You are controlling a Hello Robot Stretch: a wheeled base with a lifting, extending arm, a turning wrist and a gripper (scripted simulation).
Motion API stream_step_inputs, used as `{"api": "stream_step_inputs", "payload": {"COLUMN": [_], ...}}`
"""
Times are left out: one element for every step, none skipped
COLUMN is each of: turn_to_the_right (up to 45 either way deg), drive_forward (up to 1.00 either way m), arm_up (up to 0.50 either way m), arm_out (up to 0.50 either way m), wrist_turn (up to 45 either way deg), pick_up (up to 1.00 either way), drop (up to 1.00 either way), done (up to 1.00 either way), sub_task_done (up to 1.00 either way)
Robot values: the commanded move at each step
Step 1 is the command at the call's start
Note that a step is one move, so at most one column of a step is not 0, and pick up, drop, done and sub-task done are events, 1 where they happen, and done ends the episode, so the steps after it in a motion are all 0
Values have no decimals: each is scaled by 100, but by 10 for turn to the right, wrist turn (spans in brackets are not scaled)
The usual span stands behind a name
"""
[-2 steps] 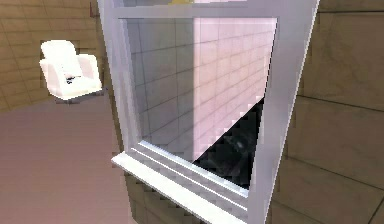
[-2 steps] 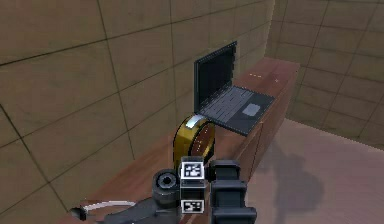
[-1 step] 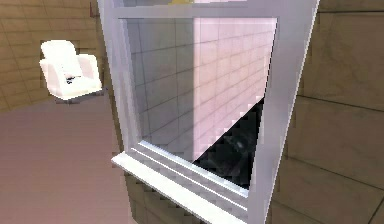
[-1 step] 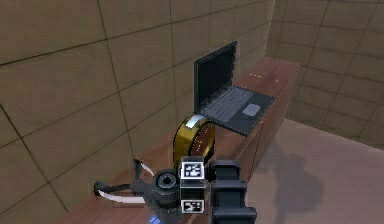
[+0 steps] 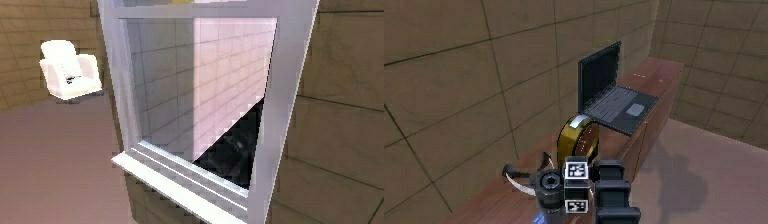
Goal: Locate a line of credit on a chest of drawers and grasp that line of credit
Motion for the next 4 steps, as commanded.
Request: {"api": "stream_step_inputs", "payload": {"turn_to_the_right": [0,0,0,0], "drive_forward": [0,0,0,0], "arm_up": [-30,0,10,0], "arm_out": [0,0,0,0], "wrist_turn": [0,0,0,0], "pick_up": [0,100,0,0], "drop": [0,0,0,0], "done": [0,0,0,100], "sub_task_done": [0,0,0,0]}}
